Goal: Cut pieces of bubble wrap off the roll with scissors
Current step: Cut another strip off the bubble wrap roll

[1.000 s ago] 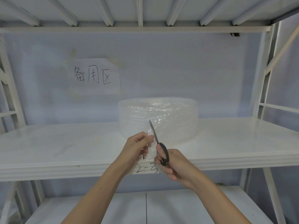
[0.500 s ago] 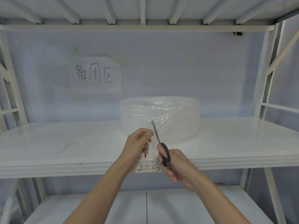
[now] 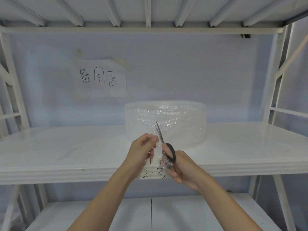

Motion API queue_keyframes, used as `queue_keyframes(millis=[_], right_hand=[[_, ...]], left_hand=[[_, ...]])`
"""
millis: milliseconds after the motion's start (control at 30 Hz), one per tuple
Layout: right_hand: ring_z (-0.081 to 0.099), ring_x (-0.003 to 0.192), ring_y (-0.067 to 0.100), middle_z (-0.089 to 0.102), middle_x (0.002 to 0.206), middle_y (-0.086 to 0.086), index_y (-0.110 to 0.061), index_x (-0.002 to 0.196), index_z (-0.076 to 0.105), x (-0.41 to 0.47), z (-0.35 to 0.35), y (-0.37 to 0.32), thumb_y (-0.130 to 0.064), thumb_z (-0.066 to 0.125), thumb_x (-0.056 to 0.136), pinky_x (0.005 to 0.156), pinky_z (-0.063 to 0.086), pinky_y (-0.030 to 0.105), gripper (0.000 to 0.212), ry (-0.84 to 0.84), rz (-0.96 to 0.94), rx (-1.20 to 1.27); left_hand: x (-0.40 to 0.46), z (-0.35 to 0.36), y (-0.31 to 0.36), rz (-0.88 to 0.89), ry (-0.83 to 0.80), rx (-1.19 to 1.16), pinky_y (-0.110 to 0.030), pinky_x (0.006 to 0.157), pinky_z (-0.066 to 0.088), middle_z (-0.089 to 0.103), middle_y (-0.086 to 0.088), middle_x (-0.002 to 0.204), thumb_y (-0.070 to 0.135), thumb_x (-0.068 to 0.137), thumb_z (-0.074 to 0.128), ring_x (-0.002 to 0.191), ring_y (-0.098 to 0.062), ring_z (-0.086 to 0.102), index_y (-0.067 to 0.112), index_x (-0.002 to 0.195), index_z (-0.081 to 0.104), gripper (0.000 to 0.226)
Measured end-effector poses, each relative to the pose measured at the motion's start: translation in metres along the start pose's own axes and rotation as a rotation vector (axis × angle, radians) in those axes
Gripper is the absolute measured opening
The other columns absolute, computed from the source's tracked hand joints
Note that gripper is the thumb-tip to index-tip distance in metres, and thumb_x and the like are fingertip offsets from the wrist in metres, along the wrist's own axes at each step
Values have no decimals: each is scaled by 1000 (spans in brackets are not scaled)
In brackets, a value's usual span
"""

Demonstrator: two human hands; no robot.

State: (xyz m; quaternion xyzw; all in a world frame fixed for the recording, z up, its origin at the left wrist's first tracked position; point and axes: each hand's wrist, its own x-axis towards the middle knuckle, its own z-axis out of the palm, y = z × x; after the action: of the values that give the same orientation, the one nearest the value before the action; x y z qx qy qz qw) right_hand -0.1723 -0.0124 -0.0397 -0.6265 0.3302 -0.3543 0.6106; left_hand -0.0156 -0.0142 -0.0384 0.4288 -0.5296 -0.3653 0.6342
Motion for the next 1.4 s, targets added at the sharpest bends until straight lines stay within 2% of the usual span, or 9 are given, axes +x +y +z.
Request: queue_keyframes(millis=[67,233,367,667,767,933,1200,1333,1400], right_hand=[[32,38,11,46,70,10,-17,66,52,0,-1,1,-63,62,76,33,24,17,48,-4,-3,18],[29,38,11,43,74,16,-15,69,52,0,-1,1,-61,62,79,33,23,16,48,-10,-1,-1],[34,34,9,51,61,-1,-16,66,51,-1,-2,-3,-62,63,70,33,23,14,49,-5,25,39],[34,36,9,53,62,0,-13,71,49,3,2,-9,-57,62,82,33,23,15,47,43,12,4],[35,35,10,53,64,0,-14,68,51,2,2,-12,-62,62,75,33,24,15,49,23,9,15],[32,34,10,45,47,-4,-11,70,52,7,1,-17,-62,58,82,32,25,17,52,26,-5,-46],[35,36,12,55,69,2,-12,70,53,11,0,-22,-70,62,65,34,24,18,60,-19,-31,13],[32,37,12,51,68,3,-12,68,51,13,-2,-29,-60,62,78,34,24,19,50,1,-87,-22],[33,35,12,50,60,1,-11,66,53,11,-2,-35,-53,60,86,34,26,20,47,12,-127,-56]], left_hand=[[0,0,0,1,4,24,-13,39,33,52,1,68,20,95,63,48,-11,43,12,82,65,15],[0,0,0,-3,9,24,-13,39,33,52,1,67,21,95,62,46,-11,43,12,83,65,16],[-1,0,0,0,-8,59,-14,39,32,52,3,63,21,95,63,48,-11,43,11,84,66,16],[-2,0,0,5,-12,63,-13,40,33,52,4,64,20,96,62,49,-10,43,8,90,68,15],[-2,0,0,4,-32,81,-14,40,33,52,5,62,20,95,63,48,-11,43,7,89,67,15],[-2,0,0,13,-36,81,-14,39,32,52,6,59,20,96,62,46,-10,43,5,90,66,16],[-2,0,-2,23,-62,132,-16,41,33,55,0,63,21,96,63,46,-10,43,8,82,66,19],[-2,-1,-2,18,-84,118,-22,46,32,58,1,66,24,96,63,51,-16,39,6,81,66,24],[-2,-1,-1,-1,-70,93,-20,45,31,53,3,60,23,95,63,49,-14,37,8,80,66,21]])
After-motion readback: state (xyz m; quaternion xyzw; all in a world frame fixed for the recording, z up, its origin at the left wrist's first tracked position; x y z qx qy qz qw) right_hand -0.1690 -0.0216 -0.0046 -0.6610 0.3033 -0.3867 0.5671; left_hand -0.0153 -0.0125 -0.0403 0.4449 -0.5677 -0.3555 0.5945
